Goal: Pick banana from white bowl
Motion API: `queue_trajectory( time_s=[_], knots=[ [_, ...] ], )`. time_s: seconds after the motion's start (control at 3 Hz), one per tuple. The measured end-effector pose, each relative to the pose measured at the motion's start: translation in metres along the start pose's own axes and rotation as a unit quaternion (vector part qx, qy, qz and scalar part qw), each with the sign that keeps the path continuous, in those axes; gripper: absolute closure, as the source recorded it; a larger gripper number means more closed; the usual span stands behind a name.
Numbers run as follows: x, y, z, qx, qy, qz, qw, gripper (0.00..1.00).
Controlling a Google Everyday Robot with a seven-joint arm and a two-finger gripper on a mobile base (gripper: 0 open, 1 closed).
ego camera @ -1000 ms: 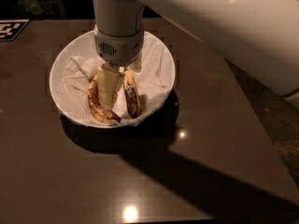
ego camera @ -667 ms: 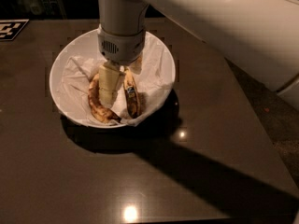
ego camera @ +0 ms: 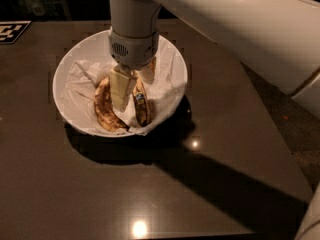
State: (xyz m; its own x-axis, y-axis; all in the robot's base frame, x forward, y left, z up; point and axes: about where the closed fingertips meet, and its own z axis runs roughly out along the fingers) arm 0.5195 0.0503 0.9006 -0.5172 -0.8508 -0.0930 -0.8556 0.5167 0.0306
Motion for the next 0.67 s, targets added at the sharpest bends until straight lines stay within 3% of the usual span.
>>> queue_trajectory(
  time_s=[0.67],
  knots=[
    [-0.0027, -0.0020, 0.0037, 0.021, 0.020, 0.046, 0.9985, 0.31]
  ],
)
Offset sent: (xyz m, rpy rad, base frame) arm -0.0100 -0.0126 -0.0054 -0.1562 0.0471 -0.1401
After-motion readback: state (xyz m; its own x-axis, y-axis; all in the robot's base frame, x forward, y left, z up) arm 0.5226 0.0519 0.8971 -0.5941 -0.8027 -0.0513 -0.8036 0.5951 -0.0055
